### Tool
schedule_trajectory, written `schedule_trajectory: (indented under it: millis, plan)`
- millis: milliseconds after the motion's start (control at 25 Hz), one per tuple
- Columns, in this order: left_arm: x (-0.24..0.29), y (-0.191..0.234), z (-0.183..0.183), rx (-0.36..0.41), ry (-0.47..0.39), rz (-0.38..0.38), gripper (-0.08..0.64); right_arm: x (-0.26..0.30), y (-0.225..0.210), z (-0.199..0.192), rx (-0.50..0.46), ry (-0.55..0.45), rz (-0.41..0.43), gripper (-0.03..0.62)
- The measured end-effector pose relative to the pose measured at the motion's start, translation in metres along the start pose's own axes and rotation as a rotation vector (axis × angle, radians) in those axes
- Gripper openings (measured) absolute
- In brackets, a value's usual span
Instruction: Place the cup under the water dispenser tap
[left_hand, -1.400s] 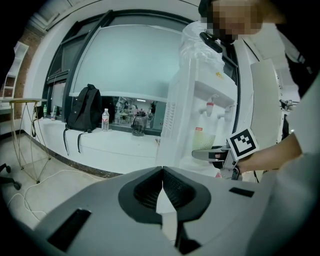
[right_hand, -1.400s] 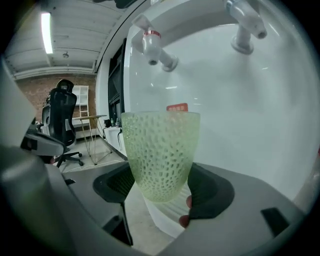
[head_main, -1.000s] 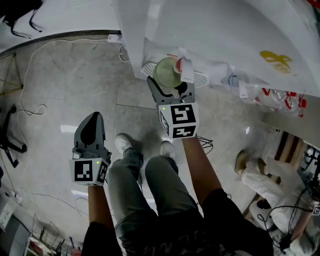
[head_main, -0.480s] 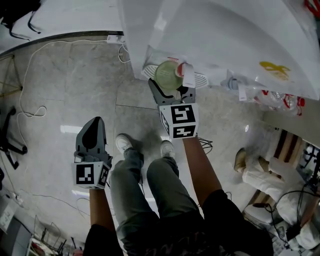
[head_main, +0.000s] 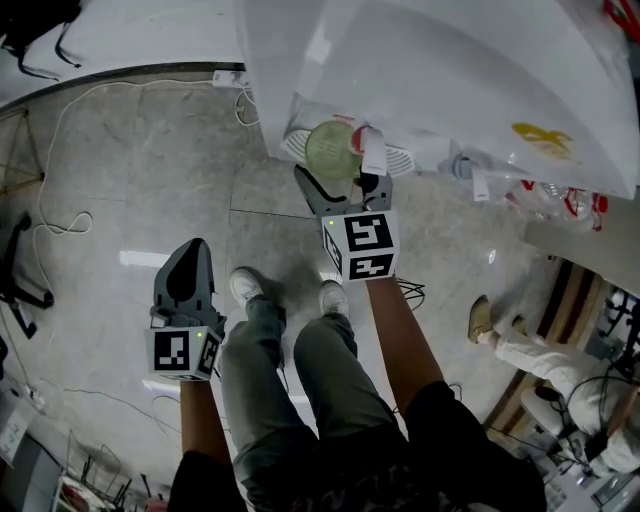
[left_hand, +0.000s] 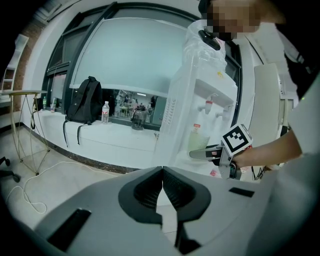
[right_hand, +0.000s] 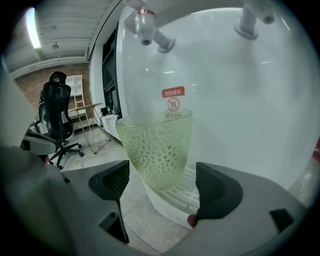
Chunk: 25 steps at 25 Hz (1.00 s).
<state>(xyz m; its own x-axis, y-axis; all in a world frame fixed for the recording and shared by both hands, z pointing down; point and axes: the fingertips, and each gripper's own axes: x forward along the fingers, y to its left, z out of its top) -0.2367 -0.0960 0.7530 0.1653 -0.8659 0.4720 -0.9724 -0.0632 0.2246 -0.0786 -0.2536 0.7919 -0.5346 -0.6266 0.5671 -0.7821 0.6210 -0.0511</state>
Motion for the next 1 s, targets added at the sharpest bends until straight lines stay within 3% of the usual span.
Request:
schedule_trajectory:
  millis: [480,760,1000]
  plan:
    - [-0.026,-0.017,0.005,0.034,0.087,-0.004,0.015,-0.045,0.008,0.002,0.014,-0.027,0.031,0.414]
    - [-0.042,-0.041,0.046,0.017,-0.012,-0.009,0.015,-0.090,0.015,0.014,0.008,-0.033,0.045,0.399]
    - [-0.070,-0.061,0.066,0.042,0.053,-0.017,0.015,-0.137,0.016,0.043,-0.002,-0.066,0.029,0.352]
